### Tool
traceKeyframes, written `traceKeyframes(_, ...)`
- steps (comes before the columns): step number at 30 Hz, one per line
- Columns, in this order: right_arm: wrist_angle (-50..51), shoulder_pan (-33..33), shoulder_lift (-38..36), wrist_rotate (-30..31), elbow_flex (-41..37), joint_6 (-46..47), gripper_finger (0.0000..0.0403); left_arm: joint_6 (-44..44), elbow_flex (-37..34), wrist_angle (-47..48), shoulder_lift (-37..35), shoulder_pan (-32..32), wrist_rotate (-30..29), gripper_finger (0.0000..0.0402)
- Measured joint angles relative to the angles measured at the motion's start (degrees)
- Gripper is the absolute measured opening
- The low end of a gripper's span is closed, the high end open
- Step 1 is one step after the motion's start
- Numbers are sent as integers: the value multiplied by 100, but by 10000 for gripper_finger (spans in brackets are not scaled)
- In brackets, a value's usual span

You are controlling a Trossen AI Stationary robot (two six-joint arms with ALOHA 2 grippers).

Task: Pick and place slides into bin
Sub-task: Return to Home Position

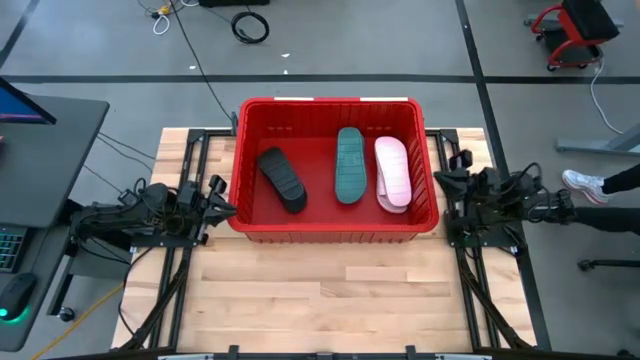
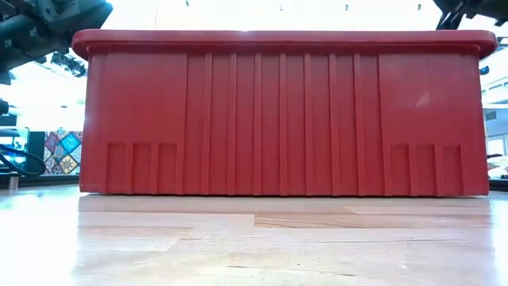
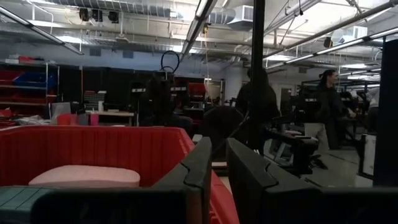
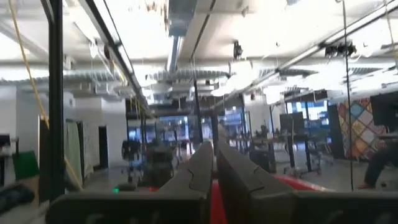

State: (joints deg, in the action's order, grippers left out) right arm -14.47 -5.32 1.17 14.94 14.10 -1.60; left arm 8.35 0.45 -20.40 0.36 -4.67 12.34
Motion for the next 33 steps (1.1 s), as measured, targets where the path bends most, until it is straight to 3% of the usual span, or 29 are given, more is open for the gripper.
traceKeyframes(33, -29, 0, -4, -2, 2299, -3, 29, 1, 0, 2, 0, 0, 0, 49)
